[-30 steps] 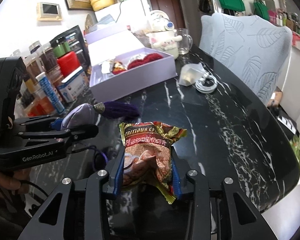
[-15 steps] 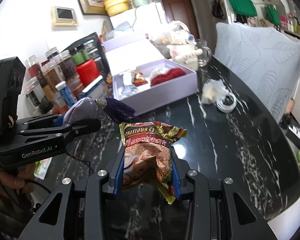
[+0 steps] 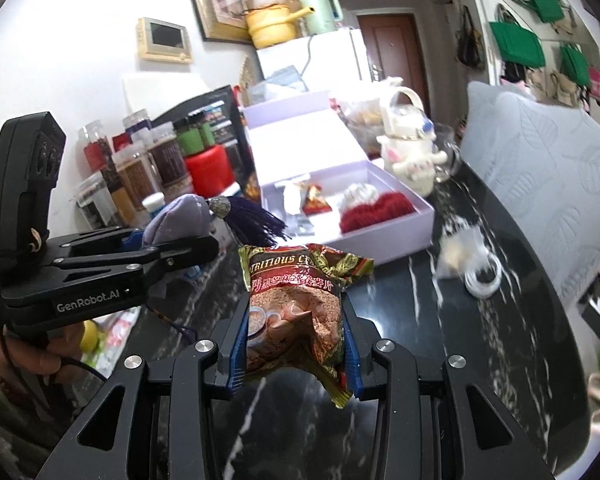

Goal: Organize soft objects

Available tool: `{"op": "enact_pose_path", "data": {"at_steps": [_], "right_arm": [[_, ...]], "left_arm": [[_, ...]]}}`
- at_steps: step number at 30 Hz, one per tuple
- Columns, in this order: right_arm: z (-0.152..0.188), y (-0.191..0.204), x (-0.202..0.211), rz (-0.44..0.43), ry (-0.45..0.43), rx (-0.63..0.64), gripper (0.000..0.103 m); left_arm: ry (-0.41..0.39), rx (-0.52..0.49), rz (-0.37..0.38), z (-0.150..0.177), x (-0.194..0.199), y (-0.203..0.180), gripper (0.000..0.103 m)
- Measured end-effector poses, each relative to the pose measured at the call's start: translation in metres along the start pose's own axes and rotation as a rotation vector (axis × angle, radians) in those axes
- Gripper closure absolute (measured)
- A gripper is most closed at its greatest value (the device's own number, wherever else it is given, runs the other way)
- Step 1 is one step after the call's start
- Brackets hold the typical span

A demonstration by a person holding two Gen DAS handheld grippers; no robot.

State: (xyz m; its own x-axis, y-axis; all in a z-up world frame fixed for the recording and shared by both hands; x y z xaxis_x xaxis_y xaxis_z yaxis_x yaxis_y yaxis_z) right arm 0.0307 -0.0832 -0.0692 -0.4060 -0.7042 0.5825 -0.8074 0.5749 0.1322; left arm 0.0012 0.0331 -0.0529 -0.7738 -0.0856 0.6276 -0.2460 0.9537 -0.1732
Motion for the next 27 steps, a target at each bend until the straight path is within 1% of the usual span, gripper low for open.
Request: {"op": "enact_pose_path", "data": {"at_steps": [10, 17, 27], "right_arm": [[-0.048, 0.007, -0.016, -0.036, -0.048, 0.063, 0.065], [-0.08, 0.004, -0.029, -0.042, -0.079, 0.1, 0.065], [-0.125, -0.007, -0.044, -0.05, -0.127, 0.159, 0.065]], "left_arm": [[-0.061, 0.012, -0.009, -0.046, -0.004, 0.016, 0.065], [-0.098, 0.027, -0.017, -0.078, -0.014, 0.025, 0.065], [-0.136, 0.034, -0.029, -0.112, -0.031, 0.031, 0.065]]}}
Point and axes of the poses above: each gripper's, at about its wrist camera, not at the fingertips, and x roughly against the way its jaws point, y to its left, z to its underside, the point moved 8 cm from there along -x, roughly the way its jaws point, and after that the axes turned 7 degrees about x, right-handed, at the moved point
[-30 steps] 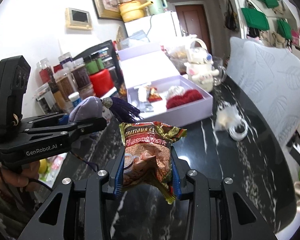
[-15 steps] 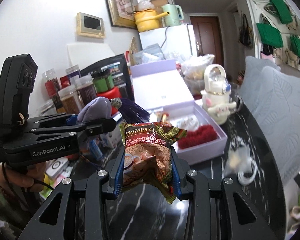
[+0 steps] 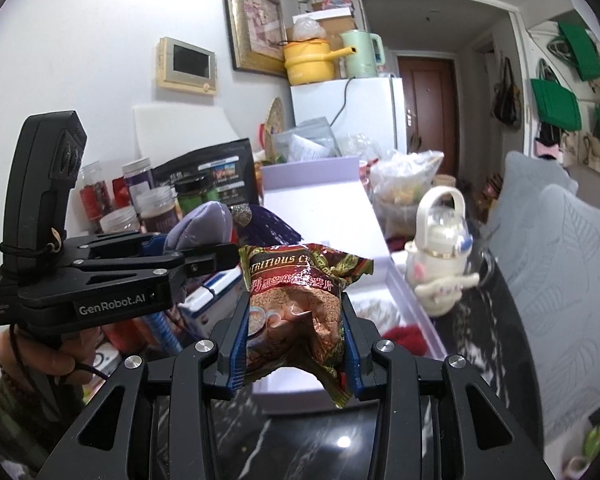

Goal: Organize soft objects

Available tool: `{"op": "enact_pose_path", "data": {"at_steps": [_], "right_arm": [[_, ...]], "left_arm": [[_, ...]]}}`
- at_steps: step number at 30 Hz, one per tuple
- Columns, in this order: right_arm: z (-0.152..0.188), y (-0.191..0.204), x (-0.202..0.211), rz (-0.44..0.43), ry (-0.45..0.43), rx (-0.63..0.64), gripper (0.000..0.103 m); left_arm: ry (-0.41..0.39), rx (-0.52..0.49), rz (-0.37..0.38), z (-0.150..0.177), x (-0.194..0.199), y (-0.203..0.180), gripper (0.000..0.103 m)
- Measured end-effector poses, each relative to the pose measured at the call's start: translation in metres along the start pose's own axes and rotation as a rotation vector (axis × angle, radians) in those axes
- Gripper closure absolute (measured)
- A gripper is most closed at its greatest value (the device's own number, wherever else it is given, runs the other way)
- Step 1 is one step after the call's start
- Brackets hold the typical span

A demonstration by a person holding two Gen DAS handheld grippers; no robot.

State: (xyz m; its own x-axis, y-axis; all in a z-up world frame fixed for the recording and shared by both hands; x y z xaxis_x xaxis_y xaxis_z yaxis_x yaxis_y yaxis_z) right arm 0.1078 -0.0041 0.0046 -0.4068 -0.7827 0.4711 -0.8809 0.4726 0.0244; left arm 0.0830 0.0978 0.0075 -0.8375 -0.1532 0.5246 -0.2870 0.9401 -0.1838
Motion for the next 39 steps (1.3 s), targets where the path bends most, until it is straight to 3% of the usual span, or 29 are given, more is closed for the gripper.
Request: {"op": "enact_pose_path", "data": {"at_steps": [11, 17, 28, 39], "right_arm": [[-0.032, -0.026, -0.03, 0.009, -0.018, 0.03, 0.065], [-0.037, -0.039, -0.051, 0.017, -0.019, 0.042, 0.065], [-0.013, -0.06, -0.097, -0.021, 0.049, 0.025, 0.065], [0.019, -0.072, -0.129, -0.042, 0.134, -0.021, 0.065]], "left_arm": [[-0.023, 0.011, -0.011, -0.03, -0.039, 0.008, 0.065], [0.0, 0.033, -0.021, -0.03, -0.064, 0.017, 0.065], [0.103, 0.047, -0.032, 0.0, -0.12, 0.024, 0.065], [0.165, 0.016, -0.067, 0.022, -0.148, 0.024, 0.065]]}}
Point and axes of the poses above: each gripper's, at about its wrist camera, not at the fingertips, and x roughly against the way its jaws point, y to its left, z to its underside, the point moved 8 cm from there along -x, roughly the way its jaws point, and after that the axes turned 7 degrees about x, right-handed, at the moved point
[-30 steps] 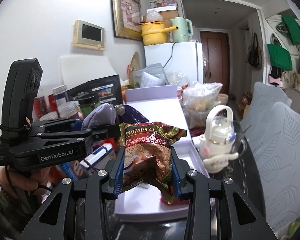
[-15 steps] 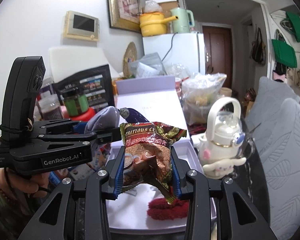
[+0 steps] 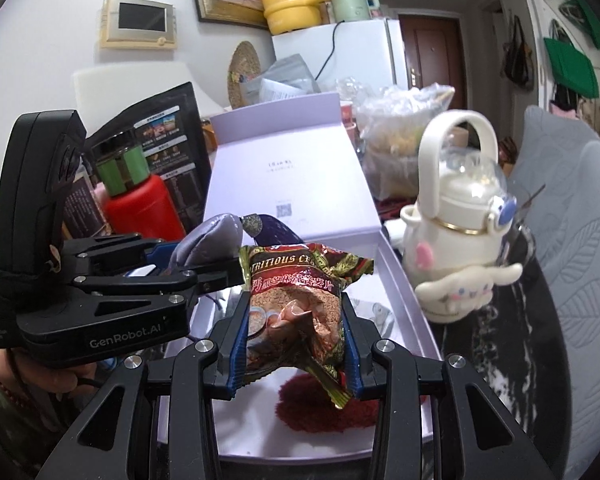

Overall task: Organize soft objects
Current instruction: 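Lower the snack bag with the right tool while the left tool lowers the sachet into the box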

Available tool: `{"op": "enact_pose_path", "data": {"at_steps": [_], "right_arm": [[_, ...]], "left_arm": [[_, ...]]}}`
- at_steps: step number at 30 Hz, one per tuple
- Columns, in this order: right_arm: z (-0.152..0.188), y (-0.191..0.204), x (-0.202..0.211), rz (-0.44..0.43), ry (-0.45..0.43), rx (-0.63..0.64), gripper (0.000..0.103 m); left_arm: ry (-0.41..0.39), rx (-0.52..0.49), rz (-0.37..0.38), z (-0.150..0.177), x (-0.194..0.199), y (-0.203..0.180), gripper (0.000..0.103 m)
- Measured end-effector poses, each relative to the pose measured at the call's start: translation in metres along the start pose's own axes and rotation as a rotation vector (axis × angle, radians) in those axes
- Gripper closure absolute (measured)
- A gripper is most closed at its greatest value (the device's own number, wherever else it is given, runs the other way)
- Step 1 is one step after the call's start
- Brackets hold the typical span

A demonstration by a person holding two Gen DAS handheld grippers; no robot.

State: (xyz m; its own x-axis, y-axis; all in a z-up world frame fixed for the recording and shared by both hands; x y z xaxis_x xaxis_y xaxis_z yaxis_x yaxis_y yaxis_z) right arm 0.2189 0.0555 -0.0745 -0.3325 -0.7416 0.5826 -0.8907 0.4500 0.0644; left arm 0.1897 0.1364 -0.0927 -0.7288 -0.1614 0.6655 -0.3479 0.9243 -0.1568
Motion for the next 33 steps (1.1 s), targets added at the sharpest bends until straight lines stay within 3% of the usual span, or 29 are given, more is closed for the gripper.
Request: {"op": "enact_pose_path", "data": {"at_steps": [11, 28, 33], "right_arm": [[0.017, -0.011, -0.015, -0.042, 0.023, -0.073, 0.065], [0.028, -0.001, -0.035, 0.036, 0.082, -0.006, 0.064], [0.032, -0.005, -0.039, 0.033, 0.094, -0.027, 0.063]], "left_arm": [[0.042, -0.01, 0.001, 0.01, -0.017, -0.003, 0.065], [0.168, -0.007, -0.088, 0.036, -0.05, 0.004, 0.065], [0.219, 0.003, -0.08, 0.046, -0.06, 0.004, 0.065]]}}
Point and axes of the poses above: each gripper's, at about its wrist camera, not at the fingertips, and x roughly against the way its jaws point, y to its left, z to its underside, the point moved 8 cm from there along -x, roughly the way its jaws point, and after that the axes turned 7 degrees about x, right-handed, at the moved point
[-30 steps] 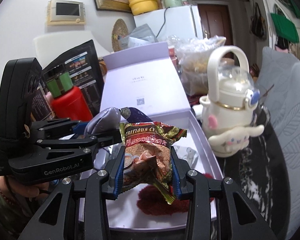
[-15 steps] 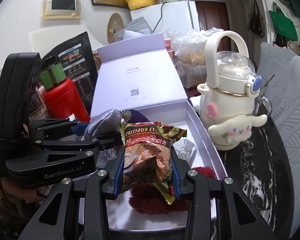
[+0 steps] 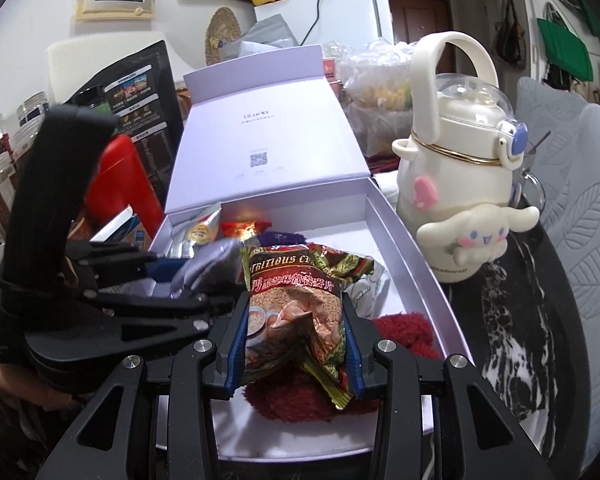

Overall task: Organize soft objects
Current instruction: 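Lower the snack bag with the right tool while the left tool lowers the sachet into the box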

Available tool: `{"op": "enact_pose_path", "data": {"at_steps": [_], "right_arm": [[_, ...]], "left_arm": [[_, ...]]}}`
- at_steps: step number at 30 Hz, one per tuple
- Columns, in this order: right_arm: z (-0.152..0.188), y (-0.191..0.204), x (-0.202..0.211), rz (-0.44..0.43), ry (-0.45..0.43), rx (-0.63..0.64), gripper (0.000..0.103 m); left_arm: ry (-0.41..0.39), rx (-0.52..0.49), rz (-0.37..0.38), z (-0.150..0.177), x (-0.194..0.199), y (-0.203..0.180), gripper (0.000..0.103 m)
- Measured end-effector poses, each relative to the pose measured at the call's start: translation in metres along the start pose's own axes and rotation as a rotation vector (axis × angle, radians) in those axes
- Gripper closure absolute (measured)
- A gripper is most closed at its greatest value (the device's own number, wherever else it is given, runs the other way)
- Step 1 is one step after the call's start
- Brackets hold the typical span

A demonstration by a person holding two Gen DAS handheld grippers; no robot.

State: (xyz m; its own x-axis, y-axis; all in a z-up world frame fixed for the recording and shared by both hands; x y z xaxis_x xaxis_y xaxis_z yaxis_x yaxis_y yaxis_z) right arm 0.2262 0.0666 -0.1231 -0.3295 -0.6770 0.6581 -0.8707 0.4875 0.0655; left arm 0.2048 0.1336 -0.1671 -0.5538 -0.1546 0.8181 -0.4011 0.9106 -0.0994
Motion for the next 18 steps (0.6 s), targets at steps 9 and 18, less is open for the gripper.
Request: {"op": "enact_pose_path", "data": {"at_steps": [9, 18], "right_arm": [[-0.001, -0.002, -0.003, 0.037, -0.007, 0.011, 0.062], [0.0, -0.006, -0.004, 0.036, -0.008, -0.014, 0.058]], "left_arm": [[0.015, -0.013, -0.02, 0.002, -0.005, -0.003, 0.065], [0.026, -0.053, -0.054, 0.002, -0.013, -0.008, 0.064]]}}
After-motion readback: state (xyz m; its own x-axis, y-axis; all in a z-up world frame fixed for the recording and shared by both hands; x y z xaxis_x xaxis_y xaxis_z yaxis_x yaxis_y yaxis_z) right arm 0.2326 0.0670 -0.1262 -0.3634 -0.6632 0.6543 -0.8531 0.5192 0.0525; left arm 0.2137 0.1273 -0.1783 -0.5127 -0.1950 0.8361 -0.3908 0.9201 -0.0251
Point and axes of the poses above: each gripper's, at about its wrist camera, not at the fingertips, and x roughly against the way its jaws point, y to its left, z to its underside, the point moved 8 cm from there along -x, roughly the way its jaws point, and after that the axes turned 7 degrees about x, right-handed, at the moved point
